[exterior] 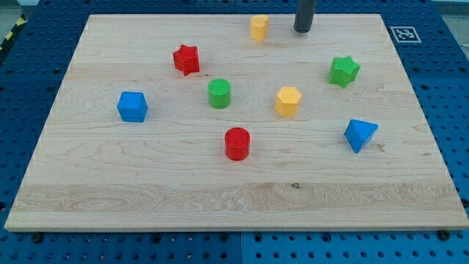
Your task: Move the yellow heart diagonally to the red star
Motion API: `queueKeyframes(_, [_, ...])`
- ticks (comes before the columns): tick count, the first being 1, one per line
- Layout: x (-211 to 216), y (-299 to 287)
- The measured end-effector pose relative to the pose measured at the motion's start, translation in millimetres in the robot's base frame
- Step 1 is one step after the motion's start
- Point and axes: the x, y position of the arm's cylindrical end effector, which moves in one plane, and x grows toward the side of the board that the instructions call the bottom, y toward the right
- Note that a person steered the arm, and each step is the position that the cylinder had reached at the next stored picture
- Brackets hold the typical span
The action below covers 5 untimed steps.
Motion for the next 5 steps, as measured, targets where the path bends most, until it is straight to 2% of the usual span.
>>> queueKeyframes(1, [-0.9,-3.2])
queueKeyframes(3, [-0.2,-67.5])
queueKeyframes(5, [-0.1,-93.2])
